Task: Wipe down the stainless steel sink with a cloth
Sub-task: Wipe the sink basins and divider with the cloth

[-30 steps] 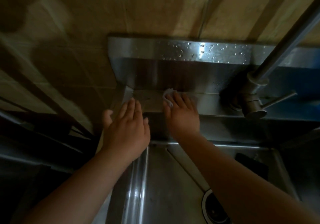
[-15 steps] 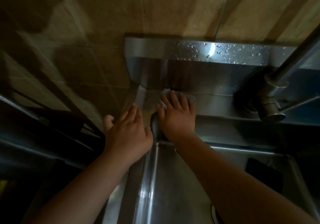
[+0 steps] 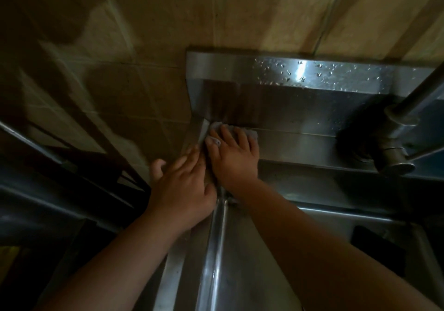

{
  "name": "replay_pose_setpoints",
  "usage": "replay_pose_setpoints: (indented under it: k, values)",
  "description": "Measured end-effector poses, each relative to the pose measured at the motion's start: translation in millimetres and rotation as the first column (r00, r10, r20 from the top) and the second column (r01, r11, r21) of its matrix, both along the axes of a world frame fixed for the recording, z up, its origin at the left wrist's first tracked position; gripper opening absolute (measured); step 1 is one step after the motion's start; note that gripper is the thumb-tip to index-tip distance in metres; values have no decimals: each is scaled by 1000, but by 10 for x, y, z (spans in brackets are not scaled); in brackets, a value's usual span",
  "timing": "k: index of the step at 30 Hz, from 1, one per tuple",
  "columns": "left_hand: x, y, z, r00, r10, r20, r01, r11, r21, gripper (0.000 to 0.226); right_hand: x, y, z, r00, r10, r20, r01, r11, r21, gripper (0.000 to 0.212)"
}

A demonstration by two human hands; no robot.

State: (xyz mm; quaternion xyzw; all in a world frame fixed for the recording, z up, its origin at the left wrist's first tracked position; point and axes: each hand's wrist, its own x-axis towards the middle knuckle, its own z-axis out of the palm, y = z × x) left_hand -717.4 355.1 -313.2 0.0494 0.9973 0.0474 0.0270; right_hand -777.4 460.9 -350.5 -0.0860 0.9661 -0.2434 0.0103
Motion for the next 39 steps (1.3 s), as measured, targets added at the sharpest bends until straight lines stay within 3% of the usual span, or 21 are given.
replay_pose_setpoints:
  k: [3, 6, 8, 11, 15, 18, 22, 25, 30, 35, 39]
  values:
    - [-8, -27, -5, 999, -25, -20, 25, 1000, -9, 58, 46, 20, 31, 991, 133, 24, -132, 991, -31, 59]
    - [-26, -64, -19, 1000, -31, -5, 31, 998, -54, 64, 102, 281, 64, 976, 216, 2, -215, 969, 123, 59]
    - [-35, -59, -37, 1000, -28, 13, 29, 998, -52, 62, 66, 358, 80, 988, 151, 38, -156, 967, 203, 53]
    - [-77, -43, -33, 999, 1, 42, -2, 1000, 17, 57, 3, 186, 128, 992, 89, 87, -105, 973, 207, 49]
    - [56, -112, 15, 999, 13, -46, -6, 990, 141, 55, 216, 82, 141, 962, 272, 38, -274, 936, 222, 50]
    - [378, -189, 44, 991, 75, -115, -49, 975, 216, 65, 408, 154, 157, 964, 254, 77, -260, 963, 70, 47]
    - [826, -290, -27, 987, 154, 44, -160, 967, 196, 69, 802, 51, 151, 965, 229, 128, -219, 971, -92, 48]
    - [1004, -347, -29, 982, 167, 87, -181, 965, 189, 79, 1113, 44, 110, 965, 242, 104, -237, 970, -62, 58]
    - [1107, -378, 62, 934, 341, 108, -336, 733, 591, 68, 1198, -112, 113, 969, 190, 158, -173, 978, -120, 50]
    - [1326, -419, -86, 938, 311, 151, -332, 689, 644, 63, 1776, -159, 55, 952, 294, 86, -279, 948, -154, 54]
    - [1322, -382, -139, 926, 336, 169, -355, 631, 689, 63, 1685, -188, 60, 964, 226, 136, -196, 958, -208, 55]
